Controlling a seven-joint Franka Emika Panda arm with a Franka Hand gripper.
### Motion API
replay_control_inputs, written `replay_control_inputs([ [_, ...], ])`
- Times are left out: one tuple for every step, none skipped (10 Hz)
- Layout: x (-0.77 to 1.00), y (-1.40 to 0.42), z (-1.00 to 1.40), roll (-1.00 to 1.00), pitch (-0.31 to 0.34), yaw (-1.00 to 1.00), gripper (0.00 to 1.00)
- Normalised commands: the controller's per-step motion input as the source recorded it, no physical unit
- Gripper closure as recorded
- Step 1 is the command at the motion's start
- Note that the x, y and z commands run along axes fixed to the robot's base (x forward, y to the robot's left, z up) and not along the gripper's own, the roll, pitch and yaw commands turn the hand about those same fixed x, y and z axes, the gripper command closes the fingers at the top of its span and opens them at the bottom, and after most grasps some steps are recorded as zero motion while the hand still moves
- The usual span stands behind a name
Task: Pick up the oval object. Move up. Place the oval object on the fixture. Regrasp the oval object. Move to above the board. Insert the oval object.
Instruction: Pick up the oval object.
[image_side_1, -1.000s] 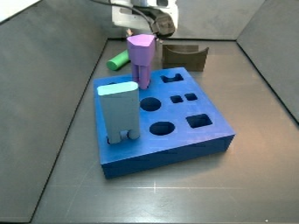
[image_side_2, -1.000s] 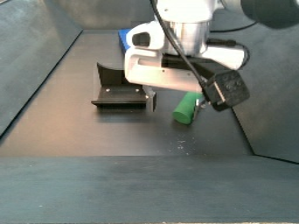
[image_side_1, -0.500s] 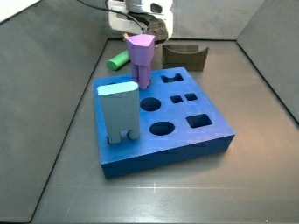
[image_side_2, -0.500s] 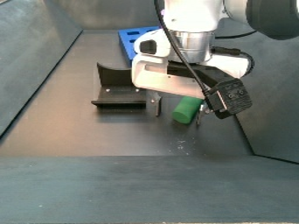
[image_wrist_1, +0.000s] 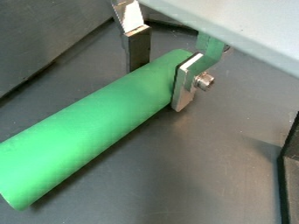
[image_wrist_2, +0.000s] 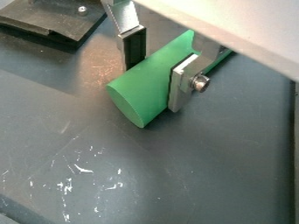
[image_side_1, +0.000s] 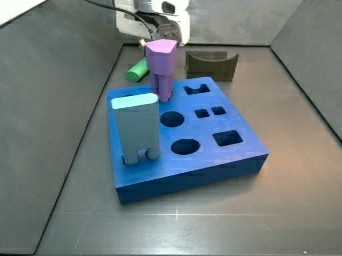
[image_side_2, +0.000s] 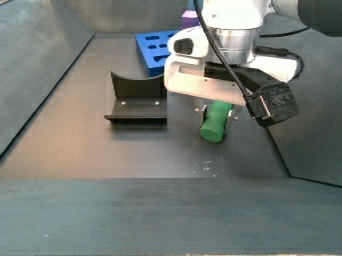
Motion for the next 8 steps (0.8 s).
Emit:
replay_control_inputs([
  [0.00,0.00,0.00,0.00,0.000,0.00,1.00],
  [0.00,0.00,0.00,0.00,0.000,0.00,1.00],
  [0.00,0.00,0.00,0.00,0.000,0.00,1.00],
  [0.00,0.00,0.00,0.00,0.000,0.00,1.00],
  [0.00,0.00,0.00,0.00,0.000,0.00,1.00],
  [0.00,0.00,0.00,0.00,0.000,0.00,1.00],
  [0.00,0.00,0.00,0.00,0.000,0.00,1.00],
  [0.00,0.00,0.00,0.00,0.000,0.00,1.00],
])
